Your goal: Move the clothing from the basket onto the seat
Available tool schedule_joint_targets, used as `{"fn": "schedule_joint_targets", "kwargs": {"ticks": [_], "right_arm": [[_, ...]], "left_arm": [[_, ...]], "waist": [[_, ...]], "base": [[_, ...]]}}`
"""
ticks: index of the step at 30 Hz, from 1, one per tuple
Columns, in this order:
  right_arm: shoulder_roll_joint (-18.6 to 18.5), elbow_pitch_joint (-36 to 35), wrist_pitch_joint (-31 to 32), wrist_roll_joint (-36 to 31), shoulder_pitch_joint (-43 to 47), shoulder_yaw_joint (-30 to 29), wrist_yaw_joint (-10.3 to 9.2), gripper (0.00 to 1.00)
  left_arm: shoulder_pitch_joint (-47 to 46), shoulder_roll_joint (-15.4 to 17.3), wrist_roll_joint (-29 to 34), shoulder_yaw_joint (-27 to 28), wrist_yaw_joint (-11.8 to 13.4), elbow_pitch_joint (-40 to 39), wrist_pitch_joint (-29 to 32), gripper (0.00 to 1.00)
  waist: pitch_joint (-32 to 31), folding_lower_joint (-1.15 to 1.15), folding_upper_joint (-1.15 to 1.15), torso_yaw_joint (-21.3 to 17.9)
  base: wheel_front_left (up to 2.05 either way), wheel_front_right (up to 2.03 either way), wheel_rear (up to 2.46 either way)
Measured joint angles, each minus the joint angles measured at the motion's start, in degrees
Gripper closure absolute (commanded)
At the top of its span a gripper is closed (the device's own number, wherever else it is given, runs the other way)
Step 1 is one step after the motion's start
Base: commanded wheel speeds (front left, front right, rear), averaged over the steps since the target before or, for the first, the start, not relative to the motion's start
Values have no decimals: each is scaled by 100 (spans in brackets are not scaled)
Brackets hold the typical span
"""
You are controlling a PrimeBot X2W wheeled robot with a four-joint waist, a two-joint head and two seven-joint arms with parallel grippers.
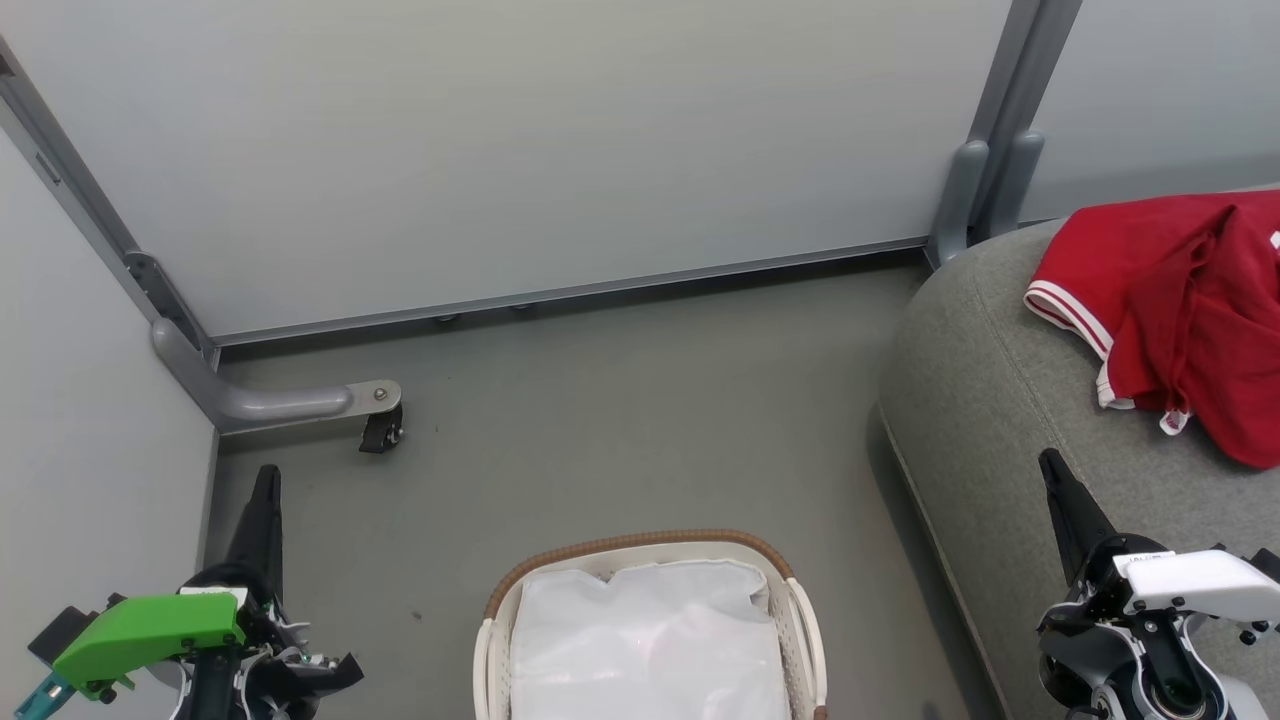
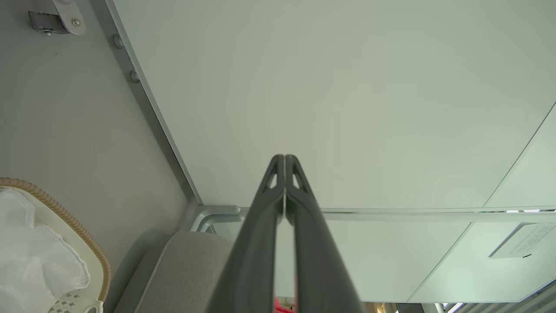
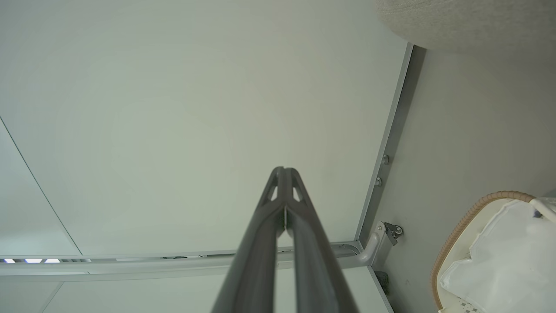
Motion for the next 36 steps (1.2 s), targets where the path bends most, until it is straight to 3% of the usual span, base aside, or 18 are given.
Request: {"fn": "schedule_joint_targets", "kwargs": {"ticks": [36], "right_arm": [[-1, -1, 0, 0, -1, 0, 0, 100]], "left_arm": [[0, 0, 0, 1, 0, -1, 0, 100]], "waist": [[0, 0, 0, 0]], "base": [[0, 0, 0]]}}
